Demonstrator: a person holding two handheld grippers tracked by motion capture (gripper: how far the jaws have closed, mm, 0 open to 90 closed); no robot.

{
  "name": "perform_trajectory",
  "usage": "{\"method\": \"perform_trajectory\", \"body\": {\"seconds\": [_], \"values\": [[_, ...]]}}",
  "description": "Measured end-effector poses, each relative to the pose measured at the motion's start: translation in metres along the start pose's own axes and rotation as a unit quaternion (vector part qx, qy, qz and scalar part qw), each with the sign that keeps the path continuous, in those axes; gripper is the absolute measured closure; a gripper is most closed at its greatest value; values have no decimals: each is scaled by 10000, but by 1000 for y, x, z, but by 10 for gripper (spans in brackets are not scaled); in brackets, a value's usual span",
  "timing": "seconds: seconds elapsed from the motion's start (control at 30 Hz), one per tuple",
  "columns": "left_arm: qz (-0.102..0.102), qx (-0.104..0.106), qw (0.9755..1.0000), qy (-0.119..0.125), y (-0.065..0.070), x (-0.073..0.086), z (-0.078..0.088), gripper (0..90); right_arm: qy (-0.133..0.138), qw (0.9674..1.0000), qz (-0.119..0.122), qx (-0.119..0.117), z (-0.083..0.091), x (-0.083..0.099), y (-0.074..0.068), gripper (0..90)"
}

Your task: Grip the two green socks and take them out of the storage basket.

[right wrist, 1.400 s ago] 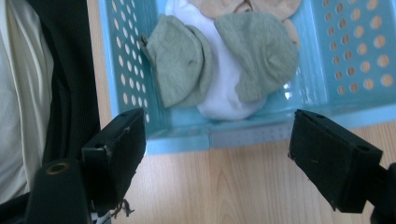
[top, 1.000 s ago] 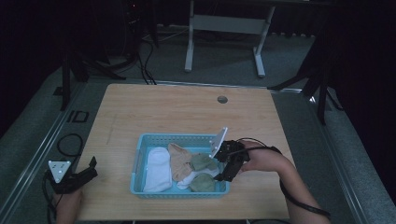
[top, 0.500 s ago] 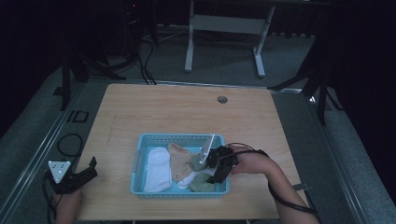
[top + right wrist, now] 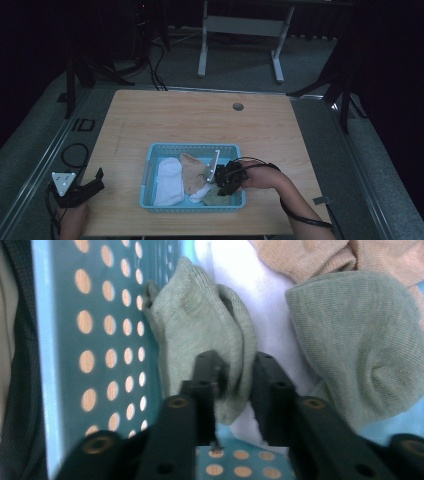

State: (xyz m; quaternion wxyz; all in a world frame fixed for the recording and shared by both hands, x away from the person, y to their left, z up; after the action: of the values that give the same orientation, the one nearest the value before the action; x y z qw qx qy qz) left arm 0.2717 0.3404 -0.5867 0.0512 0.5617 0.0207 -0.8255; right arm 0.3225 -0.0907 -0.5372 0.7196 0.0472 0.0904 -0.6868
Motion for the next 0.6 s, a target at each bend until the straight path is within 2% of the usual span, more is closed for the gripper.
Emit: {"method": "perform_trajectory", "body": {"seconds": [0.13,0.43,0.6], "values": [[-5,-10,10000,3,0,0,0,4,31,9999,117,12,6,-1,-4,794],[2,-17,10000,-9,0,0,0,4,211,9997,102,104,24,-1,-6,806],[10,-21,10000,8,0,0,0,4,222,9994,220,153,34,-2,-10,812]]}}
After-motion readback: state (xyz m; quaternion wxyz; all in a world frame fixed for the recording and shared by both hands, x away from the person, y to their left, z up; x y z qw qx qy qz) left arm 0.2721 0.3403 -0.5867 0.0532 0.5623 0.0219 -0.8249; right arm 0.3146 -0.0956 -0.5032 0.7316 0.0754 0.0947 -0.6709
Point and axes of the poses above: each handheld gripper's, and its own axes: z roughly backward along the jaws, x roughly out of its underside, y roughly to its right, the point moved 5 cm from there along -z, roughly forward along the jaws, and after that the axes turned 1 degree about -y, right-handed, at the moved point
